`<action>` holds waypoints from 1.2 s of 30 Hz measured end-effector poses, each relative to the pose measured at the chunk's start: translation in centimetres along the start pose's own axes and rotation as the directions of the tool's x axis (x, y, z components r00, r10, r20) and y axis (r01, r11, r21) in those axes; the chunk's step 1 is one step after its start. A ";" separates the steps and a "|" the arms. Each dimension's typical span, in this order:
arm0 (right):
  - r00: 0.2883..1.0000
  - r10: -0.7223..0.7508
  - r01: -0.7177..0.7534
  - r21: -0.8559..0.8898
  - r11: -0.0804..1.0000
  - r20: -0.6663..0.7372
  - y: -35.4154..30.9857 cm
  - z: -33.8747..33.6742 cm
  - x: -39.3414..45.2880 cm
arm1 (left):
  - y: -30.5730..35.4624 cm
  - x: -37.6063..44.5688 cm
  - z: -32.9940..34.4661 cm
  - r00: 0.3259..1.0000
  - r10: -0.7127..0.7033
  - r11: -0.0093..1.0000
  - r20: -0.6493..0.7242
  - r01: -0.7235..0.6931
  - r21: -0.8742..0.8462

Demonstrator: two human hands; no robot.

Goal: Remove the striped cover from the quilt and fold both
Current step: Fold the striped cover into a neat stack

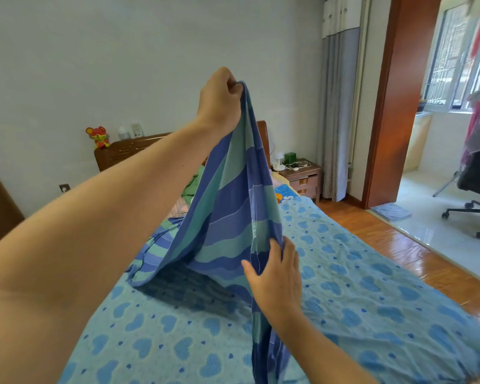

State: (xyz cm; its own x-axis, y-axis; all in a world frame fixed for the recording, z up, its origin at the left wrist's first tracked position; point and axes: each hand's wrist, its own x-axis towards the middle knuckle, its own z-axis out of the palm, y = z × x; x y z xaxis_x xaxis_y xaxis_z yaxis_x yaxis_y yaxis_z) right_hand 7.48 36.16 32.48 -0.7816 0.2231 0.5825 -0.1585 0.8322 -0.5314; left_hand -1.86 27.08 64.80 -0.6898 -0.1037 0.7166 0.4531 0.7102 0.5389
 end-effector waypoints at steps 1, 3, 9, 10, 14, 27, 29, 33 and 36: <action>1.000 0.011 -0.012 -0.013 1.000 -0.026 -0.7 0.0 0.7 | 0.2 0.2 0.2 1.000 -0.009 1.000 -0.001 0.009 -0.002; 0.996 0.060 -0.062 -0.031 0.998 -0.069 -2.1 0.2 2.2 | 0.5 0.3 0.5 1.000 -0.030 0.999 0.002 0.030 -0.018; 0.981 0.173 -0.173 0.005 0.985 -0.084 -2.7 -0.4 5.6 | 0.8 0.8 0.6 0.994 -0.104 0.994 -0.018 0.103 -0.041; 0.981 0.162 -0.161 0.013 0.987 -0.104 -2.0 -0.7 5.8 | 0.5 0.9 0.4 0.993 -0.113 0.993 -0.029 0.111 -0.040; 0.973 0.138 -0.105 0.178 0.978 -0.183 2.0 -2.3 5.8 | -1.3 1.4 -0.6 0.996 -0.077 0.997 -0.045 0.077 0.007; 0.956 0.254 -0.293 0.511 0.808 0.146 5.0 -3.5 7.0 | -1.6 1.3 -0.7 0.996 -0.004 0.993 -0.088 -0.007 -0.115; 0.958 0.260 -0.285 0.512 0.811 0.122 5.2 -3.9 7.4 | -2.0 1.4 -1.2 0.995 -0.005 0.995 -0.098 -0.005 -0.101; 0.931 0.354 -0.339 0.573 0.746 0.090 6.0 -4.7 8.4 | -3.0 0.8 -2.4 0.994 -0.007 0.996 -0.105 -0.002 -0.089; 0.912 0.394 -0.382 0.591 0.710 0.116 6.5 -5.0 8.8 | -4.1 -0.6 -3.5 0.996 -0.024 0.993 -0.091 0.013 -0.117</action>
State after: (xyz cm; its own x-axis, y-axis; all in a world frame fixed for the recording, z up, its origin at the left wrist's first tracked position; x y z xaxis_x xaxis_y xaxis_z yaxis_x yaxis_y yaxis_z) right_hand 2.60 46.10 37.24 -0.8449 0.4725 0.2508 -0.1708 0.2060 -0.9635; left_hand -1.29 21.80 63.76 -0.6465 -0.1836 0.7405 0.5068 0.6222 0.5967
